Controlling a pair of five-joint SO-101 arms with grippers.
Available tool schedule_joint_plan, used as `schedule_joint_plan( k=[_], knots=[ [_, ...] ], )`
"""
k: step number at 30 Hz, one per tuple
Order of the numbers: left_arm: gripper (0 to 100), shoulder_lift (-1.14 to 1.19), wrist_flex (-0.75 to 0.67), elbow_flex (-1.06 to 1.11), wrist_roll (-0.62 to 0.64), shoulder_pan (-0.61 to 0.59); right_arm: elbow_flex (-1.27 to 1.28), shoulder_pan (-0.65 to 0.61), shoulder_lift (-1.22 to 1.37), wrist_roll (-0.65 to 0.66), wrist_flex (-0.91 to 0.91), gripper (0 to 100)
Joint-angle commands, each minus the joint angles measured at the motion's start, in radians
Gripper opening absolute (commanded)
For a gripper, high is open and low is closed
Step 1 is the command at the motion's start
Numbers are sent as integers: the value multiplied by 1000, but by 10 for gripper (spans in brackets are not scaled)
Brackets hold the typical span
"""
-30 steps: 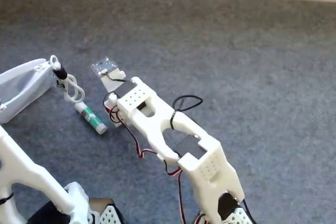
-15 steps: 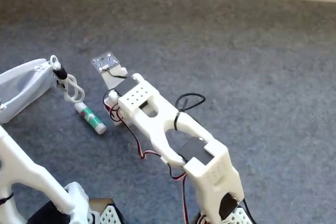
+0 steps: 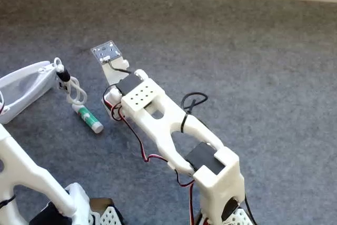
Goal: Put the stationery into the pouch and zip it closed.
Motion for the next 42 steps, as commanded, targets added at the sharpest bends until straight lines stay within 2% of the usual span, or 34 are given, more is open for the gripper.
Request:
schedule_joint_plan(
  k=[1, 10, 18, 23, 42],
  knots=[
    [8, -5, 0, -4, 5, 54, -5, -2, -111, -8, -5, 3],
    [7, -5, 0, -2, 5, 62, 99, -2, -257, -6, -59, 3],
    [8, -5, -18, 31, 5, 64, 472, -4, -490, -12, -443, 3],
    [8, -5, -20, 33, 6, 64, 624, -7, -591, -14, -598, 3],
    [10, -5, -20, 35, 6, 65, 891, -58, -852, -9, -839, 3]
  ],
)
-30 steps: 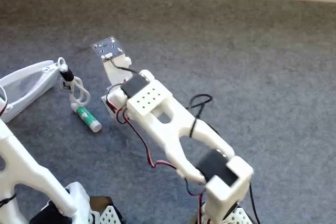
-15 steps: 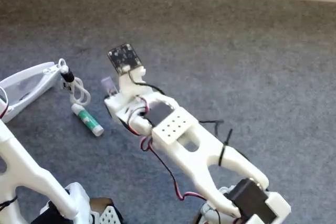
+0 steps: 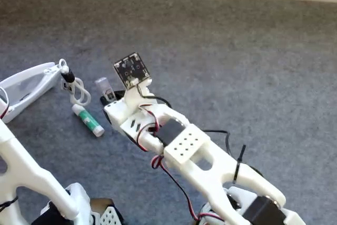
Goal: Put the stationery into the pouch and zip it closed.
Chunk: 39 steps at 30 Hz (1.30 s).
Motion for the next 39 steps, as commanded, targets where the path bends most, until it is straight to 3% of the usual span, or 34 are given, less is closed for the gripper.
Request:
schedule_joint_plan(
  k=[1, 23, 32, 39],
  knots=[
    [10, 8, -14, 2, 6, 28, 16, -10, -88, -3, -67, 3],
    [10, 8, -14, 4, 6, 28, 45, -81, -124, -2, -110, 3],
    [11, 8, -14, 4, 6, 28, 42, -82, -375, 3, -110, 3],
    [11, 10, -15, 13, 6, 28, -76, -104, -389, 118, -125, 3]
  ],
)
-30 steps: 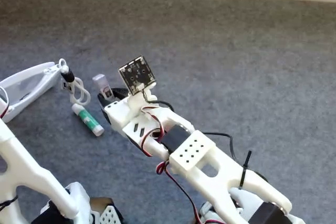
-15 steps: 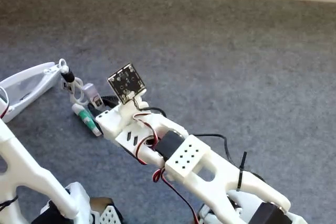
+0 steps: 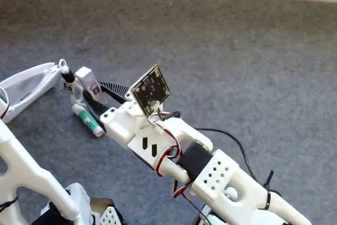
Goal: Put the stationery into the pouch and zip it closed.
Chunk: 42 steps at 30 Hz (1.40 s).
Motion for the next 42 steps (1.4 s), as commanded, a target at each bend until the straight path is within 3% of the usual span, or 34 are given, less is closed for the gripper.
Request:
schedule_joint_plan(
  k=[1, 11, 15, 23, 33, 42],
  knots=[
    [11, 10, -15, 8, 6, 28, -133, -16, -12, 23, -45, 3],
    [11, 10, -15, 2, 6, 33, -237, -19, 33, 25, -58, 3],
    [11, 10, -15, 1, 5, 97, -237, -21, 65, 23, -62, 3],
    [10, 10, -15, 1, -20, 162, -229, -21, 90, 23, -266, 3],
    [10, 10, -15, 5, -20, 171, -228, -22, 93, 21, -277, 3],
    [11, 10, -11, 1, -20, 171, -234, -44, 122, -107, -278, 3]
  ],
)
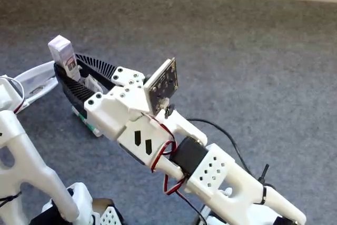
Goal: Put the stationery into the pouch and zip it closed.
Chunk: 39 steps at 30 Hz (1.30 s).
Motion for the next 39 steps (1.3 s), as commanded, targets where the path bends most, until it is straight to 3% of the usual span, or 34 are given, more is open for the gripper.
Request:
schedule_joint_plan(
  k=[1, 12, 28, 39],
  knots=[
    [11, -2, -9, -8, -9, 44, -61, -5, 41, -38, -28, 3],
    [11, -2, -6, -8, -9, 67, -54, 4, 292, -83, -426, 3],
    [11, -2, -6, -8, -11, 64, -62, -31, 648, -83, -648, 3],
    [11, -2, -6, -8, -11, 62, -91, -30, 677, -83, -668, 3]
  ],
)
